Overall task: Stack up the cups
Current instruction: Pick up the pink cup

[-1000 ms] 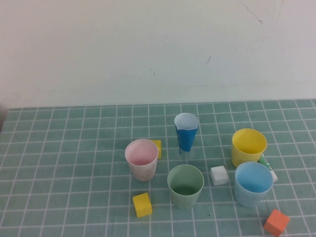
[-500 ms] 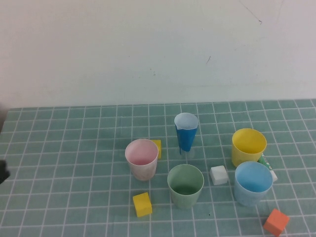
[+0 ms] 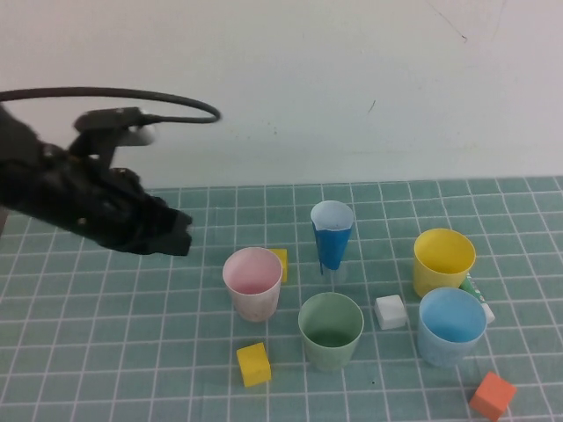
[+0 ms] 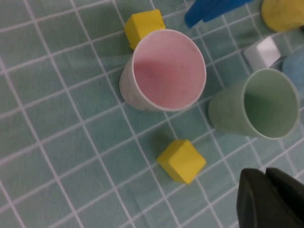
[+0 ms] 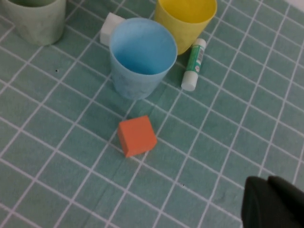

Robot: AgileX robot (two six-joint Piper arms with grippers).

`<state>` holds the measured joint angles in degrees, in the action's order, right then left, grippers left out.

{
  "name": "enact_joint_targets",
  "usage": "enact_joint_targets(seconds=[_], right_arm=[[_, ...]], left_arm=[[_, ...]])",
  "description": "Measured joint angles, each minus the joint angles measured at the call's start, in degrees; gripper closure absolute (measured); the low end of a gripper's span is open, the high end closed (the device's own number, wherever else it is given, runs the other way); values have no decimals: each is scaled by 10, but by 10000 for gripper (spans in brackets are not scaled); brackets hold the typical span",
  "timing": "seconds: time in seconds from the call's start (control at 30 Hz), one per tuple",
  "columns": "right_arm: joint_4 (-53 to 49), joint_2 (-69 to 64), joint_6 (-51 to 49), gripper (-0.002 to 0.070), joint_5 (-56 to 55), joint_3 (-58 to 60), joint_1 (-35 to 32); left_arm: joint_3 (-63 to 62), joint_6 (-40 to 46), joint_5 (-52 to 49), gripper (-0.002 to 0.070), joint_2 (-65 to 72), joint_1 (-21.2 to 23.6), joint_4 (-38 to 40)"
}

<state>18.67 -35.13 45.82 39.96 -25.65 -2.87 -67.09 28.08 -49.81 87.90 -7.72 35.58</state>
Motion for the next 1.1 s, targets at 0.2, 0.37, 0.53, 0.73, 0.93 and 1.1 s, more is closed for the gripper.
enact_joint_targets(seconds=[0.2,0.37,0.53,0.73,0.93,1.1], right_arm=[[28,0,18,678,1,12,0],[29,0,20,678,-5,15,0],[37,0,28,678,-7,15,0],[42,0,32,678,-8,15,0],[43,0,32,678,-9,15,0],[43,0,32,678,-11,15,0]], left_arm=[[-106,-109,10,678,128,-110,-172],[-173,-194,2,627,212,-149,-297],[-206,-251,8,365,268,-150,-344],[-209,-299,53,183,291,-150,-373],[-211,-302,77,209,317,-150,-369],[-211,-303,77,284,336,-150,-367]])
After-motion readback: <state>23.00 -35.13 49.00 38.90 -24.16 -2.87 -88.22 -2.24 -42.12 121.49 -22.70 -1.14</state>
